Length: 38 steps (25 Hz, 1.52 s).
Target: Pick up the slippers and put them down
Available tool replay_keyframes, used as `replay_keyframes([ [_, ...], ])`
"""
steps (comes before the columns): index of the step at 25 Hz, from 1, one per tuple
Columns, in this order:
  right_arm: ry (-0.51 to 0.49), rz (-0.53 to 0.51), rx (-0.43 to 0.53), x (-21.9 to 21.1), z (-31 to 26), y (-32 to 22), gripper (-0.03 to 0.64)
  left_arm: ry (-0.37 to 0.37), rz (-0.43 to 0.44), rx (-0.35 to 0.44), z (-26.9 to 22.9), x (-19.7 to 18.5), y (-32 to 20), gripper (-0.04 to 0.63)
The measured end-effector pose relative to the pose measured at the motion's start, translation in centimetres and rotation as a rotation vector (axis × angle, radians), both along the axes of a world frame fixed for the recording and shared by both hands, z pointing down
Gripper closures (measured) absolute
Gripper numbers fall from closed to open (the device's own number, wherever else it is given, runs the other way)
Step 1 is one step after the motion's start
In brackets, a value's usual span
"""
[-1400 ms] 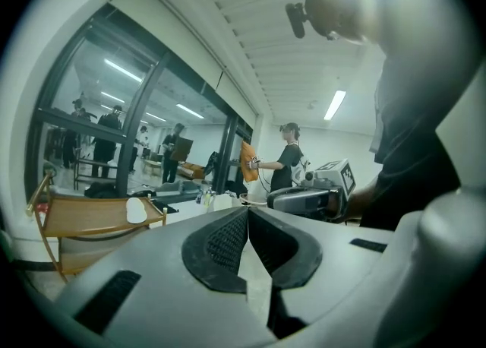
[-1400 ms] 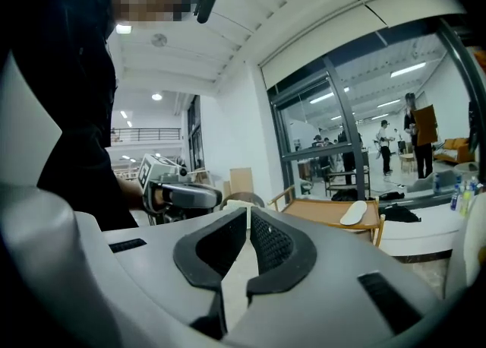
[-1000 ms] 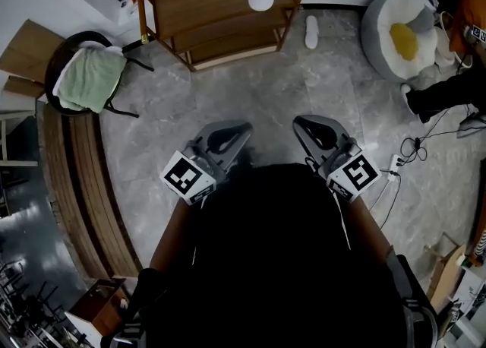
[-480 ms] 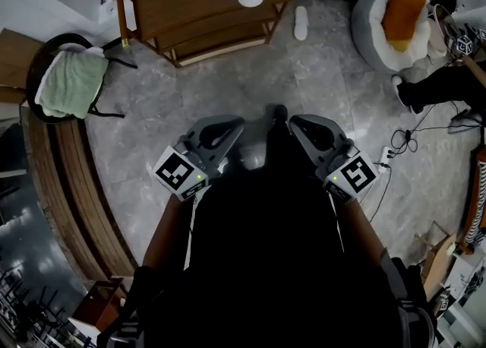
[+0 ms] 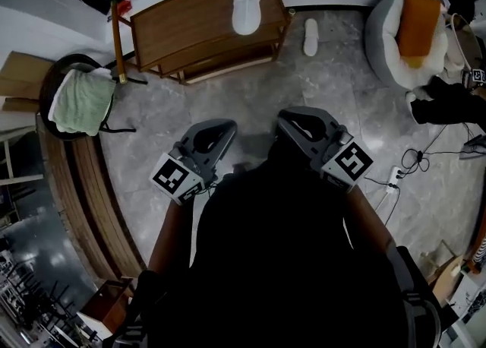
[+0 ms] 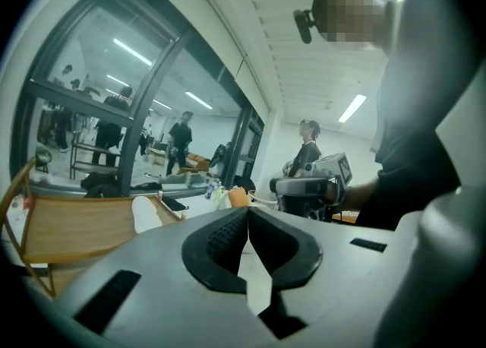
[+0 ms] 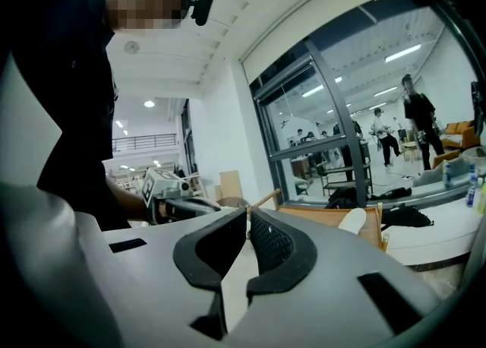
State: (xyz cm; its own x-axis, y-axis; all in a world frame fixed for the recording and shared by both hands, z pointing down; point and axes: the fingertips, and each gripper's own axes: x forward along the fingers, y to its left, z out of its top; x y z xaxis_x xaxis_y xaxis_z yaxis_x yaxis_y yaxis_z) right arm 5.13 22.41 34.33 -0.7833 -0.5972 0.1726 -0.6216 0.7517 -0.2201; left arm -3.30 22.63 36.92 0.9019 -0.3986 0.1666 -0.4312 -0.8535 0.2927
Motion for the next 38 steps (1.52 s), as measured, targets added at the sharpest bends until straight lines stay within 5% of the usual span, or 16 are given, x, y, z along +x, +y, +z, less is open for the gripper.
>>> replay_keyframes([
  [12, -0.049, -0.154, -0.043, 5.4, -0.1, -7.1, 0.588, -0.044, -0.137, 0.032, -3.2, 5.3, -8.2, 0.583],
  [22, -0.090, -0.206, -0.080, 2.7, 1.9, -12.4, 0.588, -0.078, -0.220, -0.009, -2.2, 1.5, -11.4, 0.583],
  [38, 0.054, 0.005, -0.070, -5.2, 2.0, -24.0, 0.588, 0.044, -0.064, 0.008, -1.3, -6.8, -24.0, 0.583],
])
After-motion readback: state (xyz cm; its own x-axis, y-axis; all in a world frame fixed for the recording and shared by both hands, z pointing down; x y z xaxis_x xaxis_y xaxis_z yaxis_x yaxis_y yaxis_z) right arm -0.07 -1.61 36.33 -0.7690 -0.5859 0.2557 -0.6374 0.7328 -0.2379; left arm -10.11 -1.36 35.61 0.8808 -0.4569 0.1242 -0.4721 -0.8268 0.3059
